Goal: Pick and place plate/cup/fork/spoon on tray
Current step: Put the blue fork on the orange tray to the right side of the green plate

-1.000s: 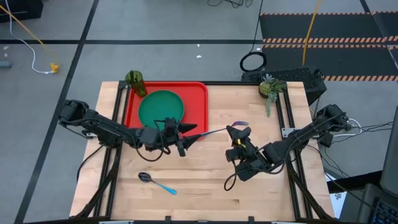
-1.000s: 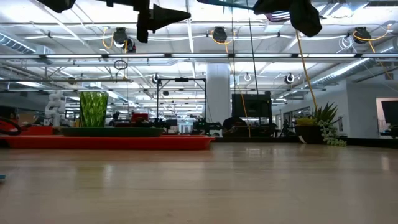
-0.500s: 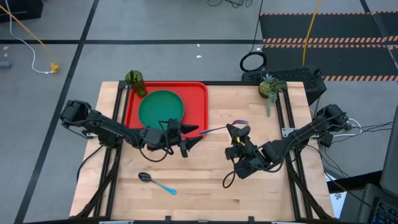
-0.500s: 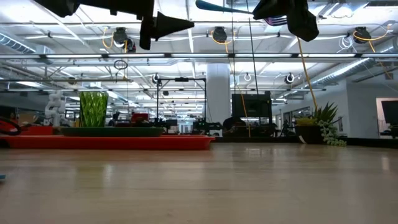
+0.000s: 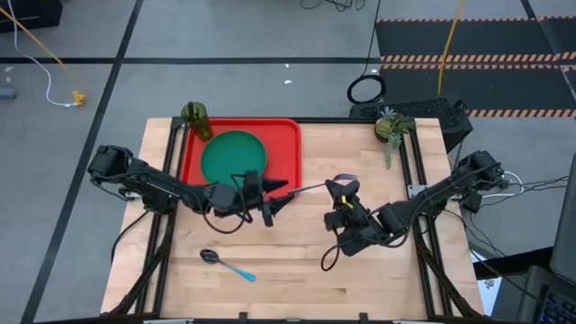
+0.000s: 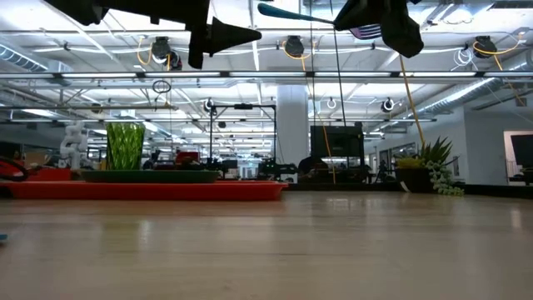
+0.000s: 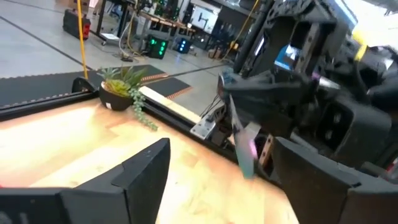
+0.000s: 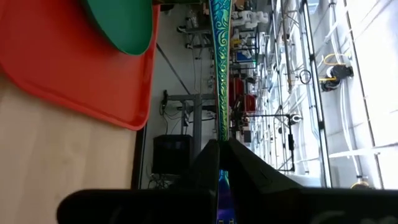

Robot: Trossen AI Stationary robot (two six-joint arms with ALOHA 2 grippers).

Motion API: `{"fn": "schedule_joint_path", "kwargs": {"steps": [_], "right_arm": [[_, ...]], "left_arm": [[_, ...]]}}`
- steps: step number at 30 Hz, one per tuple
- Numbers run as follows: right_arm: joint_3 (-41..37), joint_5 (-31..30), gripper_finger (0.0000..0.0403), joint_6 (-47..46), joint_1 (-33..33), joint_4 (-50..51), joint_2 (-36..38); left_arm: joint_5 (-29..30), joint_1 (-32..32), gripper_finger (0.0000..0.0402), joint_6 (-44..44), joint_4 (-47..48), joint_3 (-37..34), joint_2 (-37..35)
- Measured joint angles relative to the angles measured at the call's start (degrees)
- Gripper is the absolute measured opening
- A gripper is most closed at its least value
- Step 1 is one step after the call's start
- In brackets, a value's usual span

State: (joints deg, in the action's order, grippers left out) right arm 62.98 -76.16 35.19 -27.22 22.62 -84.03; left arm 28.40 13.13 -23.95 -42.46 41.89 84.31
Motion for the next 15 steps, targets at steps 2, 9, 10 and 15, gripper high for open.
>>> {"fn": "schedule_joint_path", "kwargs": {"steps": [2,9,10,15], "right_arm": [[0.0,0.0,0.0004,-0.02,0.22,-1.12,0.0],[0.0,0.0,0.0004,-0.02,0.26,-1.56,0.0],[0.0,0.0,0.0004,-0.01,0.26,-1.56,0.0],[0.0,0.0,0.0004,0.01,0.26,-1.56,0.0]], "left_arm": [[-0.05,0.0,0.0258,0.95,0.51,0.0,0.02],[-0.07,-0.04,0.0195,2.93,0.47,0.0,0.02],[-0.05,-0.04,0.0186,2.98,0.47,0.0,0.02],[-0.07,-0.04,0.0153,2.98,0.42,0.0,0.02]]}}
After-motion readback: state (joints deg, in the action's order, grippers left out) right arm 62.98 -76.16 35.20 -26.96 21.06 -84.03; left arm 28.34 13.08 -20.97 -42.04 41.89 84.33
